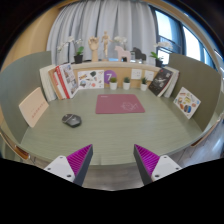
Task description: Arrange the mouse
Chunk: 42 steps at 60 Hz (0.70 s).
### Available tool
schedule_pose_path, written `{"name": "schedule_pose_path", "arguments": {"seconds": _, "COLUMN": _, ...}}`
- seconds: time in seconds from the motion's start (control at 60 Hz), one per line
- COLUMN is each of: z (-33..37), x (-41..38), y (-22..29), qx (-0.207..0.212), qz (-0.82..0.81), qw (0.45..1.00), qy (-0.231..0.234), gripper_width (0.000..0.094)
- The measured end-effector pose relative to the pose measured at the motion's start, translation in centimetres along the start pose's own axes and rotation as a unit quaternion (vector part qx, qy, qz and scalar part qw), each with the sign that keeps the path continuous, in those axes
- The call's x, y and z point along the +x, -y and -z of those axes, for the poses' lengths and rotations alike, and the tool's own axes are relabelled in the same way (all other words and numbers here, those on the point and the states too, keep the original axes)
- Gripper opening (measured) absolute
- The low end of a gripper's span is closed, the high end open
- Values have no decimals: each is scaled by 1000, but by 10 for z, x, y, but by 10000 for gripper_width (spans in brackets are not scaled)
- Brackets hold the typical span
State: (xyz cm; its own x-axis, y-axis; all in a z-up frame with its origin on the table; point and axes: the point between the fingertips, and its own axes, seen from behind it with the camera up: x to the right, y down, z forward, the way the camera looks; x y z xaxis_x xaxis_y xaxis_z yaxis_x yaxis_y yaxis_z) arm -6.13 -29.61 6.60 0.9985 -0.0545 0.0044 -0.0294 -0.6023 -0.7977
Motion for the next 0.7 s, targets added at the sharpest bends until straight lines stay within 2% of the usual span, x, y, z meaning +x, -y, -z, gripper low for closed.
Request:
{"name": "schedule_pose_path", "arguments": {"seconds": 0.117, "z": -32, "x": -74, "y": -9, "qx": -25, "qz": 14, "qw": 998, "qy": 47, "gripper_width": 845}}
{"name": "schedule_pose_path", "arguments": {"seconds": 0.217, "z": -61, "x": -116, "y": -6, "qx": -37, "qz": 25, "qw": 997, "qy": 62, "gripper_width": 842}}
{"name": "schedule_pose_path", "arguments": {"seconds": 0.367, "z": -107, "x": -152, "y": 10, "qx": -50, "qz": 26, "qw": 996, "qy": 67, "gripper_width": 839}}
{"name": "schedule_pose_path", "arguments": {"seconds": 0.7, "z": -181, "x": -177, "y": 42, "qx": -86, "qz": 68, "qw": 993, "qy": 43, "gripper_width": 840}}
